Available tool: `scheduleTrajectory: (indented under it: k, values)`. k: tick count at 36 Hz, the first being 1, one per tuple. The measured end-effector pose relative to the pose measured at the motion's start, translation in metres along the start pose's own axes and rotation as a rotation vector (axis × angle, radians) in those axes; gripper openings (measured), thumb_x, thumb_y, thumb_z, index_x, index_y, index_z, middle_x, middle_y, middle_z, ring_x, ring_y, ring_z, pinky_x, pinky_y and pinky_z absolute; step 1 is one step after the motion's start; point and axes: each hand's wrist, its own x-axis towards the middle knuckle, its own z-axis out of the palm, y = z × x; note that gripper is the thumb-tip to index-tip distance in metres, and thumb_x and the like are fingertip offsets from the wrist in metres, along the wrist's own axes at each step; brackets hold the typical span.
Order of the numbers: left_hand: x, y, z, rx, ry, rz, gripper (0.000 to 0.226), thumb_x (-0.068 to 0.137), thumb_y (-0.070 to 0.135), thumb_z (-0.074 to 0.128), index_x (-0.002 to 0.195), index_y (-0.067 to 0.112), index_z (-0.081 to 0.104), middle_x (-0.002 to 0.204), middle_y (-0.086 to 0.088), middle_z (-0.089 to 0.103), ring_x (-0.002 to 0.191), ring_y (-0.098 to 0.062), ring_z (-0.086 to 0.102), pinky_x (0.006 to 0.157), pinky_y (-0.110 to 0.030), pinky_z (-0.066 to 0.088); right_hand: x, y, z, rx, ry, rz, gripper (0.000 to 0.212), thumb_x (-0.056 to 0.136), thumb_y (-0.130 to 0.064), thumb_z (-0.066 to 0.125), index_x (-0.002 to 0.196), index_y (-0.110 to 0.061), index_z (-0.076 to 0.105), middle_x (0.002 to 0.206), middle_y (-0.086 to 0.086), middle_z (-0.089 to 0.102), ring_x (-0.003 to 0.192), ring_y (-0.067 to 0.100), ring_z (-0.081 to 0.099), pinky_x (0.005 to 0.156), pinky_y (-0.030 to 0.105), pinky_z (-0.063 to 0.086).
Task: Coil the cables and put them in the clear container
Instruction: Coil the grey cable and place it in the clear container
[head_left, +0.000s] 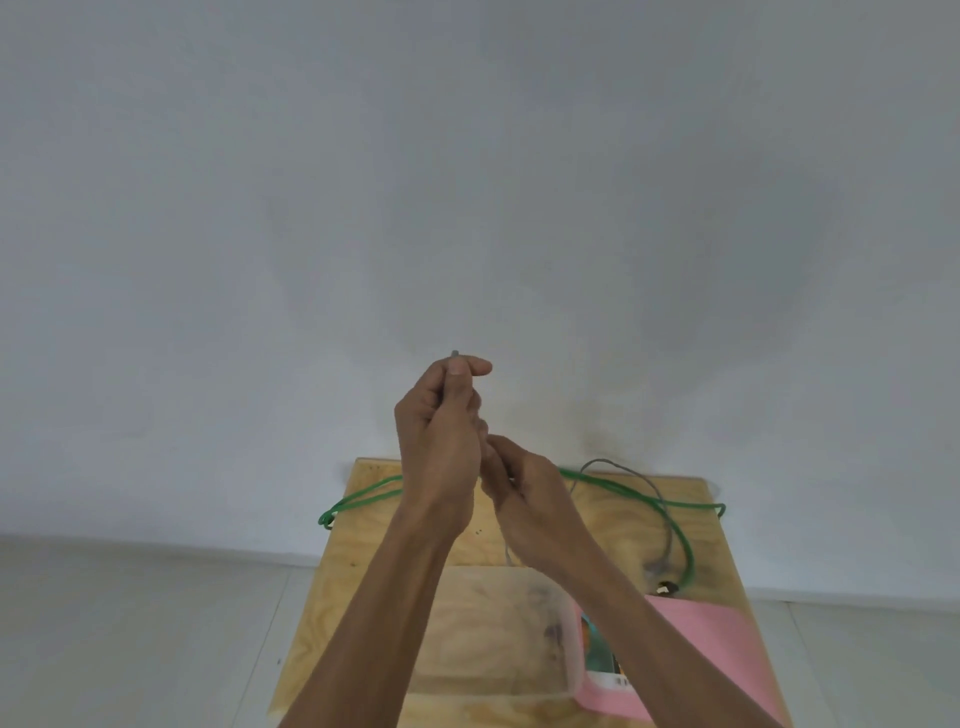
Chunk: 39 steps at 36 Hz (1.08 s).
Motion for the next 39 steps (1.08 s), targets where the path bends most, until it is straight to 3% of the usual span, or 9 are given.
scheduleTrajectory:
  k: [5, 10, 12, 15, 19, 20, 22, 28, 39]
  values:
    - [0.011, 0.000, -0.004, -0.101, -0.011, 0.005, 0.025, 0.105, 0.024, 0.049, 0.115, 0.019, 0.071, 0.061, 0.001, 0.033, 0.050, -0.013, 0.027, 0.047, -0.027, 0.027, -0.006, 0.012, 0.001, -0.099, -0.033, -0.023, 0.028, 0.104, -0.036, 0.039, 0.082, -0.031, 0.054, 0.056, -0.003, 0.036, 0.049, 0.011, 0.030, 0.050, 0.030, 0.028]
    - [0.014, -0.002, -0.003, 0.095, -0.062, 0.107, 0.039, 0.103, 0.029, 0.053, 0.072, 0.042, 0.071, 0.071, 0.015, 0.061, 0.050, -0.019, 0.043, 0.052, -0.035, 0.024, -0.004, 0.017, 0.004, -0.259, -0.003, -0.020, 0.027, 0.102, -0.037, 0.042, 0.101, -0.025, 0.066, 0.049, -0.008, 0.045, 0.044, 0.011, 0.042, 0.048, 0.031, 0.036]
    - [0.020, -0.010, -0.005, 0.145, -0.067, 0.123, 0.033, 0.103, 0.029, 0.053, 0.073, 0.030, 0.069, 0.077, 0.014, 0.066, 0.081, -0.048, 0.061, 0.054, -0.031, 0.031, -0.003, 0.014, 0.004, -0.341, -0.009, -0.011, 0.030, 0.100, -0.040, 0.039, 0.096, -0.026, 0.065, 0.050, -0.009, 0.046, 0.047, 0.011, 0.046, 0.051, 0.036, 0.043]
    - [0.027, -0.020, -0.007, 0.199, -0.146, 0.135, 0.026, 0.104, 0.023, 0.050, 0.083, 0.028, 0.064, 0.077, 0.011, 0.064, 0.121, -0.058, 0.039, 0.057, -0.028, 0.034, 0.001, 0.010, 0.000, -0.471, -0.037, 0.014, 0.027, 0.100, -0.037, 0.039, 0.095, -0.026, 0.063, 0.056, -0.008, 0.052, 0.056, 0.016, 0.054, 0.058, 0.038, 0.048]
    - [0.032, -0.025, -0.014, 0.297, -0.281, 0.169, 0.023, 0.105, 0.016, 0.047, 0.094, 0.013, 0.066, 0.087, 0.011, 0.065, 0.083, -0.024, 0.065, 0.061, -0.023, 0.037, 0.006, 0.006, -0.006, -0.603, -0.054, 0.031, 0.028, 0.100, -0.035, 0.038, 0.083, -0.023, 0.057, 0.061, -0.005, 0.054, 0.066, 0.027, 0.058, 0.056, 0.034, 0.042]
    - [0.034, -0.026, -0.016, 0.321, -0.312, 0.174, 0.023, 0.105, 0.015, 0.047, 0.096, 0.004, 0.065, 0.092, 0.013, 0.067, 0.110, -0.010, 0.028, 0.061, -0.021, 0.038, 0.006, 0.004, -0.007, -0.618, -0.055, 0.024, 0.029, 0.099, -0.035, 0.038, 0.079, -0.024, 0.055, 0.061, -0.005, 0.052, 0.065, 0.027, 0.057, 0.055, 0.033, 0.038]
    - [0.037, -0.029, -0.019, 0.397, -0.376, 0.208, 0.020, 0.105, 0.013, 0.047, 0.094, 0.007, 0.062, 0.098, 0.012, 0.067, 0.070, 0.009, 0.045, 0.065, -0.017, 0.039, 0.007, -0.002, -0.010, -0.627, -0.066, 0.018, 0.028, 0.098, -0.033, 0.040, 0.073, -0.026, 0.049, 0.061, -0.006, 0.051, 0.063, 0.025, 0.052, 0.056, 0.032, 0.036]
    - [0.040, -0.041, -0.025, 0.654, -0.474, 0.260, 0.022, 0.105, 0.015, 0.044, 0.094, 0.006, 0.061, 0.089, 0.012, 0.067, 0.078, -0.005, 0.064, 0.071, -0.023, 0.049, 0.017, -0.015, -0.026, -0.731, -0.123, -0.019, 0.021, 0.096, -0.032, 0.044, 0.077, -0.024, 0.049, 0.075, 0.001, 0.064, 0.071, 0.028, 0.058, 0.057, 0.033, 0.038]
    - [0.025, -0.030, -0.017, 0.357, -0.489, -0.006, 0.057, 0.108, 0.036, 0.025, 0.080, -0.004, 0.055, 0.058, -0.008, 0.035, 0.055, -0.017, 0.032, 0.055, -0.029, 0.029, 0.073, -0.029, -0.088, -0.380, -0.144, -0.106, 0.018, 0.082, -0.045, 0.073, 0.080, -0.027, 0.071, 0.077, -0.012, 0.072, 0.076, 0.006, 0.066, 0.072, 0.032, 0.053]
